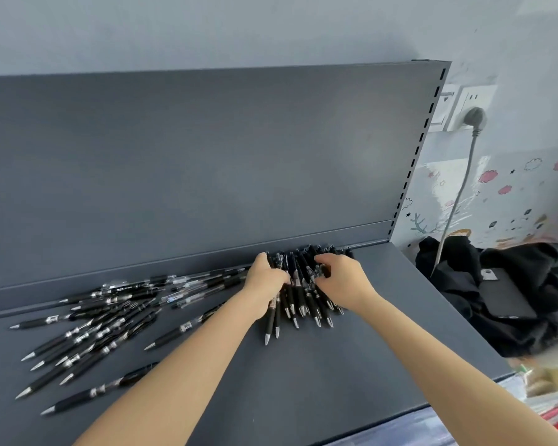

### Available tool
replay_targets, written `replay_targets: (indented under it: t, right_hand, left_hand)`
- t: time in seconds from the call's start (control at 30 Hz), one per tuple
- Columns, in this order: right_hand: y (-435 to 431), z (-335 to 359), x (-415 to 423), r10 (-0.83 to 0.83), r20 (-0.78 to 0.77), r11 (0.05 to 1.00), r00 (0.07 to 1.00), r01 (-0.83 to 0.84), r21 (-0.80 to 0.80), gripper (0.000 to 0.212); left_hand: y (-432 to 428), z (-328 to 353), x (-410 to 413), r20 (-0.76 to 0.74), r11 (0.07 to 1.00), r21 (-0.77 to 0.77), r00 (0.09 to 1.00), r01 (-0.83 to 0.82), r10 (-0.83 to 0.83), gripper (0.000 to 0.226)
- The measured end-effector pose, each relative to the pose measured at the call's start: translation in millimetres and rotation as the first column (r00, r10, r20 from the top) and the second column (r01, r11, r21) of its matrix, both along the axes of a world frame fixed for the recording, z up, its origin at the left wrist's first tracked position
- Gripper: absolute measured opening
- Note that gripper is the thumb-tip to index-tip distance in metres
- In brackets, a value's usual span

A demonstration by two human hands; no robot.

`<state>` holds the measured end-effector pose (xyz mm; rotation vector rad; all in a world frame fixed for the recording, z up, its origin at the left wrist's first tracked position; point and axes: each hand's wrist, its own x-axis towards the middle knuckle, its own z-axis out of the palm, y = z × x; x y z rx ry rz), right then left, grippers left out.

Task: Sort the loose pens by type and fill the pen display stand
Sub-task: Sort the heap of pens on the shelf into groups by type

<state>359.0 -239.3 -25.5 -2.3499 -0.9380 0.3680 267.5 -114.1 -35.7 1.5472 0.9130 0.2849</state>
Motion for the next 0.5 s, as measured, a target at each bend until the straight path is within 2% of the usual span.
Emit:
replay_targets:
  t: [0.07,0.33,0.5]
  right_hand:
    - [-3.1,-1.1,1.6,0.03,-0.009,1.0,1.0,-0.03,0.009,0.046]
    - [-18.4,-10.2,10.6,0.057,0.069,0.996,0.996,-0.062,0.065,0.039]
    - [-19.8,-20.3,21.5,-0.078,0.126,0.99,0.989,0.062,0.124,0.045]
  left_hand:
    - [4.2,-6.8,-4.1,0.001,0.999,0.033,1.0,-0.019,0.019,0.065]
    - [1.2,-15.5,-19.5,0.025,0.987,0.122,0.995,-0.103,0.1,0.069]
    - [-6.0,-25.4,-13.9,0.064,0.961,0.204,0.982,-0.185,0.175,0.071]
